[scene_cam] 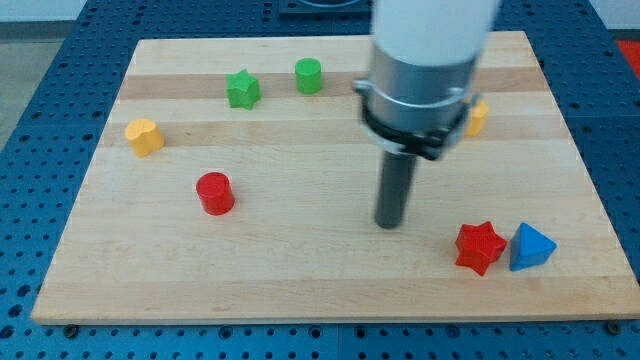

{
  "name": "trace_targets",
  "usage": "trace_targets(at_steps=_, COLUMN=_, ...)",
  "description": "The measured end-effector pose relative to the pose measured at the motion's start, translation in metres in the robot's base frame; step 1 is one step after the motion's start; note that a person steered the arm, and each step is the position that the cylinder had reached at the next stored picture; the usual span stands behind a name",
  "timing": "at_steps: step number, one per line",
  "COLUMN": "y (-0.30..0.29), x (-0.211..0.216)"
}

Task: Push the red circle towards the red star

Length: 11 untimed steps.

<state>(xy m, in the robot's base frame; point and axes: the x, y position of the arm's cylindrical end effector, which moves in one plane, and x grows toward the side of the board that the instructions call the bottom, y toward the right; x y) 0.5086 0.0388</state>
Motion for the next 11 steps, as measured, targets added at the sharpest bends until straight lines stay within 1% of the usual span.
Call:
trace_targets(at_steps=1, y=-0.040, x=-0.055)
trace_targets(at_steps=2, y=-0.119, x=-0.070)
trace_targets(at_steps=3, y=-0.213, x=-0.065)
trace_targets(at_steps=4, y=-0.230, x=-0.039)
trace_targets(at_steps=5, y=-0.172, x=-0.017)
trace_targets(at_steps=6, y=-0.097, x=-0.008)
trace_targets(at_steps=7, y=-0.085, x=-0.008)
trace_targets(at_steps=8, y=-0.094, x=-0.011)
trace_targets(at_steps=9, y=-0.075, x=-0.011)
trace_targets(at_steps=10, y=-0.037, x=0.001)
trace_targets(at_steps=11, y=-0.032, x=-0.011)
